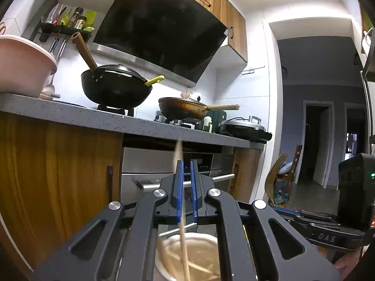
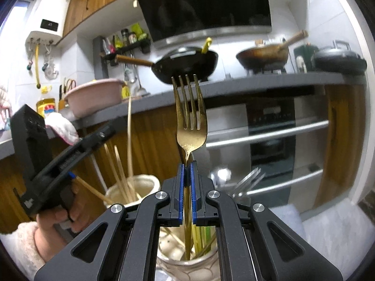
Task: Organize utensils
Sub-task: 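Lift the chopstick over the larger pot while the right tool carries the gold fork to the smaller pot, then open both tools to drop the chopstick and gold fork into the pots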
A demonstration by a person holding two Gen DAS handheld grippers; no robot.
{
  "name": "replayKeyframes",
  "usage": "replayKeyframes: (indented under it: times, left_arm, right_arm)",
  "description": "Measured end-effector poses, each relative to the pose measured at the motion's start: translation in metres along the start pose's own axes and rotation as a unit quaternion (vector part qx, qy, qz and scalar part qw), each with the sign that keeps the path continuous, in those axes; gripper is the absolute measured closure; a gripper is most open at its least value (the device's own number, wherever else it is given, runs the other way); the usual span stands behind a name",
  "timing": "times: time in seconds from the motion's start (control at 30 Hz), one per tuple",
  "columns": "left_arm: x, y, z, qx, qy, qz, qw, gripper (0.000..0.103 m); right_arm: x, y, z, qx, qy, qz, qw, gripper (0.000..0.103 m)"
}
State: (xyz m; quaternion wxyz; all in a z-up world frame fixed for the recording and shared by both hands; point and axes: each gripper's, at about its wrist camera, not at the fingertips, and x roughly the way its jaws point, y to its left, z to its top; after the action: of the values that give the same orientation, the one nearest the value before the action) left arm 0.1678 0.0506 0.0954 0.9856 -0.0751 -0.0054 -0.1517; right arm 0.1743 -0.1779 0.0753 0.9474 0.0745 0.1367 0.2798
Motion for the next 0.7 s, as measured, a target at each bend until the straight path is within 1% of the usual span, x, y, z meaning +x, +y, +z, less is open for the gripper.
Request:
replayKeyframes:
  times: [0.07, 0.13, 0.2, 0.27, 0.33, 0.4, 0.47, 0.5, 0.57, 0.63, 0.7]
  left_arm:
    - [-0.002, 0.001, -0.001, 0.0, 0.009, -0.007, 0.9999, 0.095]
    - [-0.004, 0.002, -0.002, 0.0, 0.014, -0.011, 0.9998, 0.09]
    - [-0.007, 0.002, -0.003, -0.001, 0.015, -0.013, 0.9998, 0.075]
    - [-0.009, 0.001, -0.004, 0.001, 0.017, -0.015, 0.9997, 0.074]
    - [-0.01, -0.001, -0.004, 0.007, 0.017, -0.013, 0.9998, 0.07]
    - [-0.011, -0.001, -0.003, 0.008, 0.016, -0.014, 0.9997, 0.065]
    - [-0.012, -0.001, -0.003, 0.008, 0.015, -0.013, 0.9998, 0.057]
    - [-0.012, -0.001, -0.003, 0.008, 0.014, -0.011, 0.9998, 0.055]
    - [-0.012, 0.0, -0.002, 0.007, 0.015, -0.008, 0.9998, 0.054]
    - [-0.014, 0.002, -0.001, 0.002, 0.013, -0.005, 0.9999, 0.054]
    - [-0.018, 0.005, 0.001, -0.003, 0.009, -0.001, 1.0, 0.054]
  right_arm:
    - [0.002, -0.001, -0.003, 0.002, 0.008, 0.001, 1.0, 0.097]
    - [0.004, -0.002, -0.006, 0.004, 0.017, 0.004, 1.0, 0.097]
    - [0.009, -0.001, -0.009, 0.006, 0.028, 0.006, 1.0, 0.097]
    - [0.013, -0.001, -0.012, 0.005, 0.039, 0.005, 0.999, 0.097]
    - [0.015, 0.001, -0.014, 0.001, 0.04, 0.003, 0.999, 0.097]
    - [0.015, 0.002, -0.014, -0.001, 0.041, 0.003, 0.999, 0.097]
    - [0.014, 0.002, -0.015, -0.004, 0.04, 0.0, 0.999, 0.096]
    - [0.014, 0.003, -0.015, -0.008, 0.04, -0.003, 0.999, 0.096]
    - [0.015, 0.002, -0.016, -0.01, 0.041, -0.006, 0.999, 0.088]
    - [0.016, 0.001, -0.017, -0.007, 0.04, -0.005, 0.999, 0.075]
    - [0.015, 0.003, -0.017, -0.012, 0.039, -0.005, 0.999, 0.07]
